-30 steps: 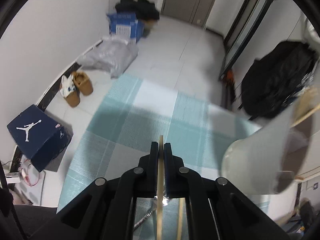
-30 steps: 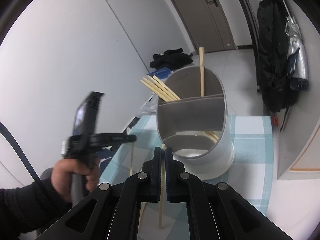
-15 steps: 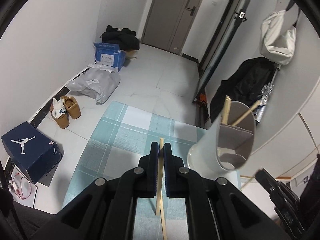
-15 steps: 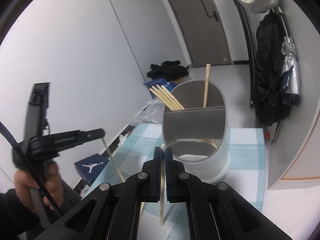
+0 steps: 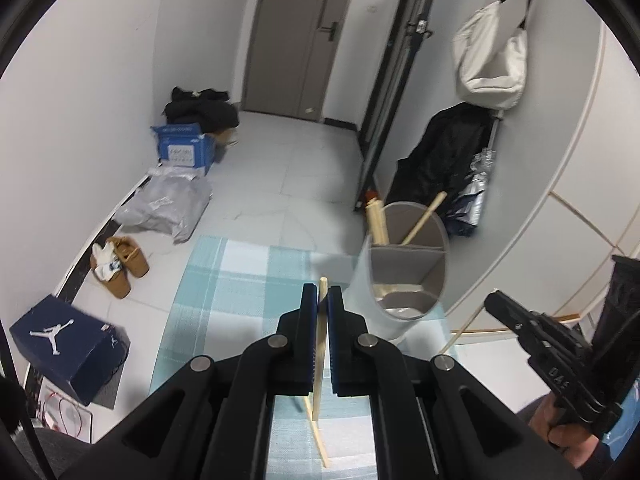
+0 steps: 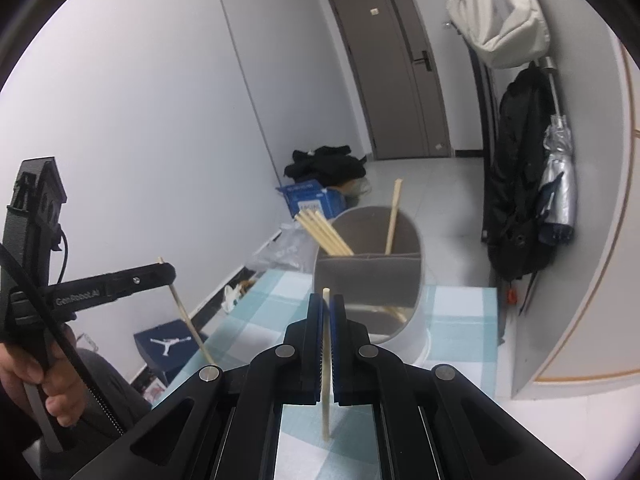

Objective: Organize utensils
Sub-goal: 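Carry the chopstick over the holder with the right tool while the left tool follows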

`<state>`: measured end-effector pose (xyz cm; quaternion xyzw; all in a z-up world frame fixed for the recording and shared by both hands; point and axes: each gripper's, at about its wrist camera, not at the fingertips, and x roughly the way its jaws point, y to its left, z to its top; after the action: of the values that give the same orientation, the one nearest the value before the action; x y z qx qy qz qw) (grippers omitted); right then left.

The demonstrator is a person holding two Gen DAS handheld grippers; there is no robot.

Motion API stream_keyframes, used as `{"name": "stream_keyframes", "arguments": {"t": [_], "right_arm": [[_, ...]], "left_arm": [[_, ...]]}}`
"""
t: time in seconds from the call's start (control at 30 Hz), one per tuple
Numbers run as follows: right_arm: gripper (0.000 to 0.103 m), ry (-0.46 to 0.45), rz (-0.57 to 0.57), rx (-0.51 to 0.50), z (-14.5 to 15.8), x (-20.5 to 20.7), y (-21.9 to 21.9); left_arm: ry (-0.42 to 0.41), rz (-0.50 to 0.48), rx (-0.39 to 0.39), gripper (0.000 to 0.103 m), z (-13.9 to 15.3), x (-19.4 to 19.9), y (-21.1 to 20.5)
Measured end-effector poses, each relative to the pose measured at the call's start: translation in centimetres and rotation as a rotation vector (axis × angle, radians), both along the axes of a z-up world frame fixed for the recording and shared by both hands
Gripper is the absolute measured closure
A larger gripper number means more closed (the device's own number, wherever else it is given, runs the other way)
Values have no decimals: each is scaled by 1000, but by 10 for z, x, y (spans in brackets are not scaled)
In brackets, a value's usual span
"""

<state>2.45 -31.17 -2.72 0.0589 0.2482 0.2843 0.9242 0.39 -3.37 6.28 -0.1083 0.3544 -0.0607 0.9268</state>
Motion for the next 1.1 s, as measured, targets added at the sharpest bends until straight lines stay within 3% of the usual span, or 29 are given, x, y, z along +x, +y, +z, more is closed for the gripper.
{"name": "stream_keyframes", "arguments": {"t": [0.3, 0.7, 0.83, 1.1], "right_arm": [[100, -33, -20, 36, 35, 3, -24], [100, -95, -14, 18, 106, 44, -37], [100, -108, -20, 21, 123, 66, -38], [100, -137, -35, 15, 140, 103, -35]], "left_arm": [[-72, -84, -17, 102, 44, 1, -16], [-162, -104, -94, 102, 92, 40, -22], [-177, -86, -137, 102, 100, 60, -16], [-176, -98, -141, 102, 94, 95, -22]]}}
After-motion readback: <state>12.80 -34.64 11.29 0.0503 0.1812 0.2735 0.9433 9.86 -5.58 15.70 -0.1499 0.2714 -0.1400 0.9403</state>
